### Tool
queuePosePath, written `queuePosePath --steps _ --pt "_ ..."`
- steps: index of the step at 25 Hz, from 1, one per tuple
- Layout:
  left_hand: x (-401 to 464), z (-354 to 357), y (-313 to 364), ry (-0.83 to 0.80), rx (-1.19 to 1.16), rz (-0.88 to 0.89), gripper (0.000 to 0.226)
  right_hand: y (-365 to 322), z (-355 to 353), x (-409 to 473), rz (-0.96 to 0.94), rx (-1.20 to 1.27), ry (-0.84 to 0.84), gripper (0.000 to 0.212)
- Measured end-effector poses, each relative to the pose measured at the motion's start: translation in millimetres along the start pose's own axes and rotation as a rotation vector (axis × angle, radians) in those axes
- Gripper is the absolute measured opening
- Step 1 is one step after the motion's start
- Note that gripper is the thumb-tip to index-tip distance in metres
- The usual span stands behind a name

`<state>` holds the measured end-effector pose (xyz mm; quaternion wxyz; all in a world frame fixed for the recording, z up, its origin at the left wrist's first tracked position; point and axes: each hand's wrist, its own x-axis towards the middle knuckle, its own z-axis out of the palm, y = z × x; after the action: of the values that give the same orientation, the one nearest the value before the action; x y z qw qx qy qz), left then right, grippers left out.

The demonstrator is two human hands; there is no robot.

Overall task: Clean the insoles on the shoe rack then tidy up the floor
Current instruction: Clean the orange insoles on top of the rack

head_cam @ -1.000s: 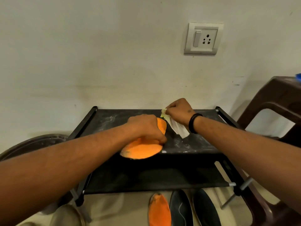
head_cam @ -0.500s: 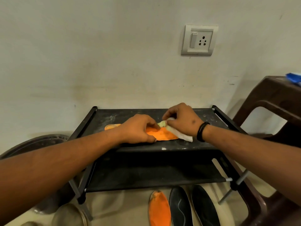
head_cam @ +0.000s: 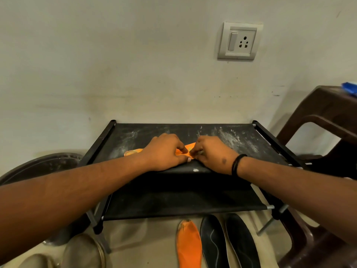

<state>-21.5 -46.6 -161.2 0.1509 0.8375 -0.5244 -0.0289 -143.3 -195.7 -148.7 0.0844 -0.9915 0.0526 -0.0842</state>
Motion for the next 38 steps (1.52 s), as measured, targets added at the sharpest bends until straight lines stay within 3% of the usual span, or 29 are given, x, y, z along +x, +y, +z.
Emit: queuePosePath --steps 7,14,18,23,30,36,38 --pt "0 -3 1 -0.042 -0.020 0.005 0.030 30 2 16 0.176 -0.143 -0.044 0.028" --pt "1 1 -1 -0.020 0.002 0.000 0.032 13 2 7 0.119 0.035 -0.052 0.021" --pt "0 0 0 -0.026 -0.001 0.004 0.032 25 -3 13 0.229 0.083 -0.013 0.010" --pt "0 0 0 -0.027 -0.015 0.001 0.032 38 1 20 0.341 -0.028 0.005 0.013" --pt "1 0 0 -0.029 0.003 -0.010 0.033 7 10 14 0.092 0.171 -0.025 0.012" --pt "1 -1 3 -0.035 -0.014 -0.003 0.033 53 2 24 0.352 0.031 0.086 0.013" --pt "1 0 1 -0.030 -0.019 -0.006 0.033 47 6 25 0.348 0.075 0.114 0.012"
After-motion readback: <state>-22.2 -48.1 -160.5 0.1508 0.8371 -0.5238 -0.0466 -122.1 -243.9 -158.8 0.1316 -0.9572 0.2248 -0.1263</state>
